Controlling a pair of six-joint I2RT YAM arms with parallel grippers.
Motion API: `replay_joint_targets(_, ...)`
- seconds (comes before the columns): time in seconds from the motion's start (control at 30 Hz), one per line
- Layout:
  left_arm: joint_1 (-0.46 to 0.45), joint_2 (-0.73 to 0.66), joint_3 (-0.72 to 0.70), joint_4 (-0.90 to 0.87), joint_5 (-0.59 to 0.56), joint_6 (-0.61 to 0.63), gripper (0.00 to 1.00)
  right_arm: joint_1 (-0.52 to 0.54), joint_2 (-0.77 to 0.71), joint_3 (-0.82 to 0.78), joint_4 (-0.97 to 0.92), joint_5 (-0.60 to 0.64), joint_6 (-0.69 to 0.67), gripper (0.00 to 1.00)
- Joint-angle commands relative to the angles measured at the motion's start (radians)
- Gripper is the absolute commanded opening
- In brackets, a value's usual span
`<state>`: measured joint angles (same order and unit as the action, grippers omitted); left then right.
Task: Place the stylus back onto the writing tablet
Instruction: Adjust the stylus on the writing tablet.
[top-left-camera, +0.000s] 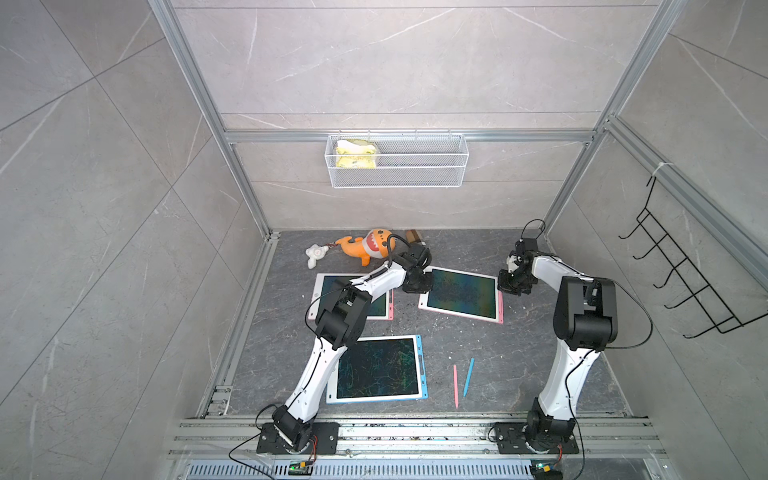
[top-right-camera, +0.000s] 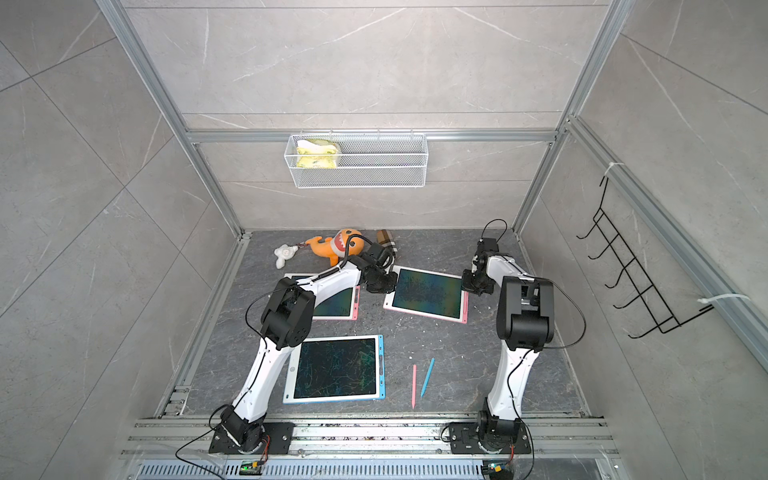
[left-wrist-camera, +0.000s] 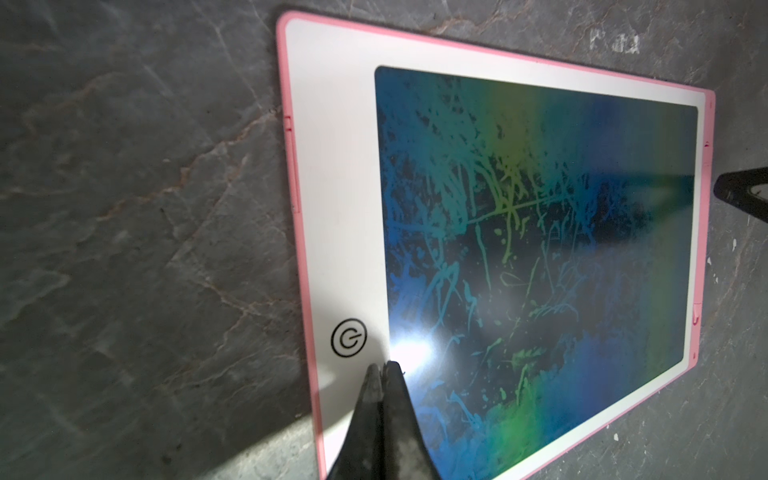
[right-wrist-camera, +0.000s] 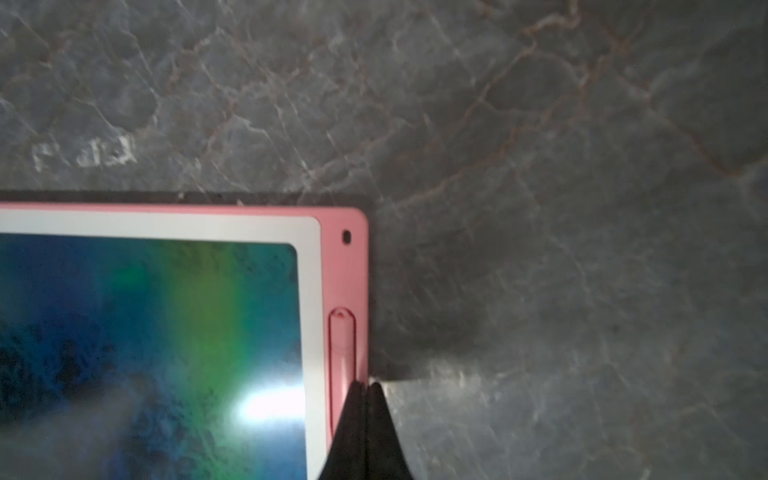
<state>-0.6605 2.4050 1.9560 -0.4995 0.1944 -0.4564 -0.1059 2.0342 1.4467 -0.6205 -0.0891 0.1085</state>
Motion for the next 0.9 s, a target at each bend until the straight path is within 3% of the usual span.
replay_joint_targets(0.0,0.007,-0.004,-0.035,-0.086,-0.007,-0.002,0.00,-0.002,-0.093,-0.025,-0.048,0.022,0.010,0.00)
replay_joint_targets(0.27,0.006,-0.021,-0.066,-0.076,-0.009,-0.004,0.00,0.001,-0.156,-0.071,-0.071,-0.045,0.034,0.00)
replay_joint_targets(0.87,0.006,-0.021,-0.071,-0.074,-0.011,-0.008,0.00,0.015,-0.055,-0.057,-0.091,-0.075,0.024,0.00)
